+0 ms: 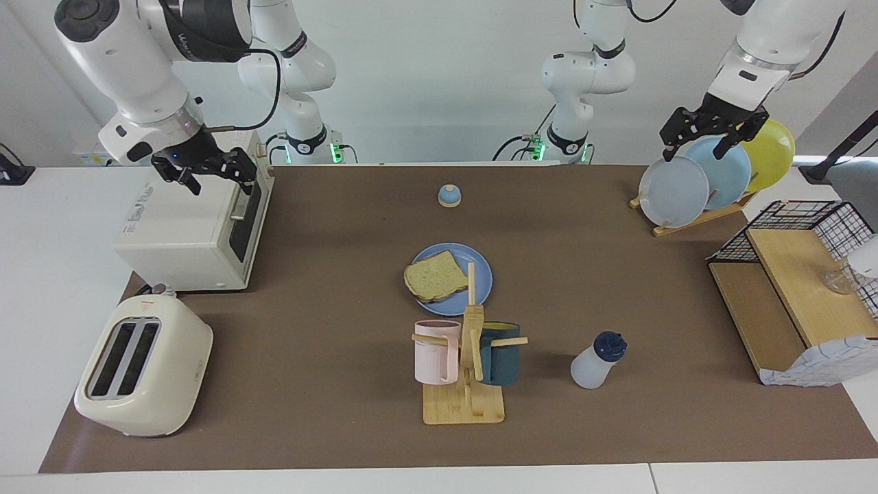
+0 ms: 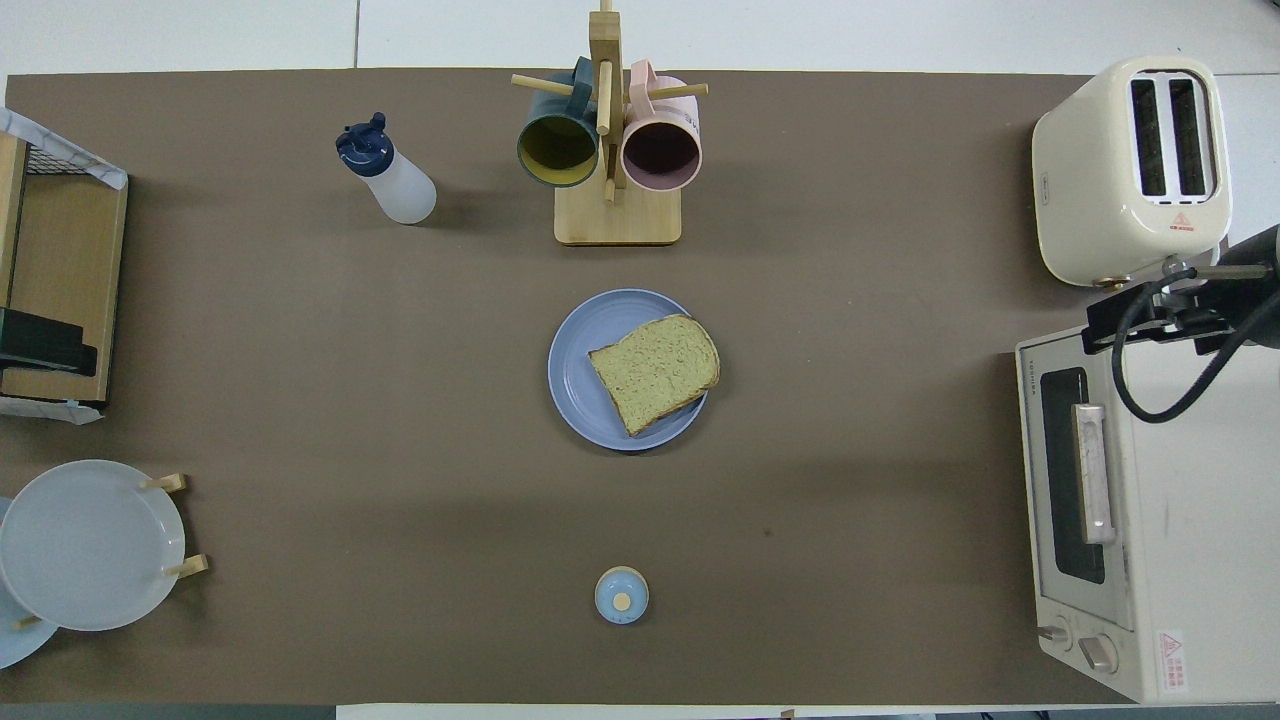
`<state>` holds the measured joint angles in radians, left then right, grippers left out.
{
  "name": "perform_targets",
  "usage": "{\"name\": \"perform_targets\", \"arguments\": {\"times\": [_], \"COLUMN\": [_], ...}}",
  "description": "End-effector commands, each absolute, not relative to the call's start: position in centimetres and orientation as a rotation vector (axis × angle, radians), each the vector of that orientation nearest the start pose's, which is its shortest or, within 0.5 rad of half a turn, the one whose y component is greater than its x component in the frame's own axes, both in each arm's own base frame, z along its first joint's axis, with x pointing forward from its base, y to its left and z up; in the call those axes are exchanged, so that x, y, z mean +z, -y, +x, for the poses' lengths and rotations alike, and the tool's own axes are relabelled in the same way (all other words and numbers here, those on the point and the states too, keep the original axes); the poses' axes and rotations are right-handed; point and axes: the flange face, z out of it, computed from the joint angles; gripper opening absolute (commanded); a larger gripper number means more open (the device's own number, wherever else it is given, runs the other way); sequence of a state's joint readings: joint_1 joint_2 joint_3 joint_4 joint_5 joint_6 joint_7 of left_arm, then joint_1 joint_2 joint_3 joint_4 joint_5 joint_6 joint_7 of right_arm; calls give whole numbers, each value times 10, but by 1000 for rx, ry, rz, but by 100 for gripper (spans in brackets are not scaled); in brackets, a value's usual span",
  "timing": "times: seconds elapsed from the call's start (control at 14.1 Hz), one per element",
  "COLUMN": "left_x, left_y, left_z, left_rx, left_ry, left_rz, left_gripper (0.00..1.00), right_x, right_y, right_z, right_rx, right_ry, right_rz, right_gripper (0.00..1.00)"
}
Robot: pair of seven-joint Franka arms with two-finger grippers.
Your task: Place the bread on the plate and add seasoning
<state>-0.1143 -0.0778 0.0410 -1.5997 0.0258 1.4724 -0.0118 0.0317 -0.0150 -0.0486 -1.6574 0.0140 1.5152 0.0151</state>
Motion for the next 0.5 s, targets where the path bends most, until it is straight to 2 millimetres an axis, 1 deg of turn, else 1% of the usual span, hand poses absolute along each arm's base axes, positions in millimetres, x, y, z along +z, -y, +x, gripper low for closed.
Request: {"name": "perform_targets", "arguments": {"times": [0.0, 0.14, 0.28, 0.43], "left_x": [629, 643, 636, 637], "left_y": [39, 35, 34, 34], "left_z": [544, 532, 516, 514], "left_rx": [64, 17, 54, 47], "left_ry": [-117, -106, -105, -103], "left_rz": [-3125, -3139, -3151, -3155], "left_gripper": [100, 100, 100, 100], "right_x": [589, 589, 588, 589], "right_y": [11, 11, 11, 11], "right_z": [535, 535, 535, 535], "right_rx": [184, 184, 186, 182], "right_ry": [-29, -29, -29, -29], "right_rz": [-3116, -3118, -3117, -3118], "right_gripper": [100, 100, 100, 100]}}
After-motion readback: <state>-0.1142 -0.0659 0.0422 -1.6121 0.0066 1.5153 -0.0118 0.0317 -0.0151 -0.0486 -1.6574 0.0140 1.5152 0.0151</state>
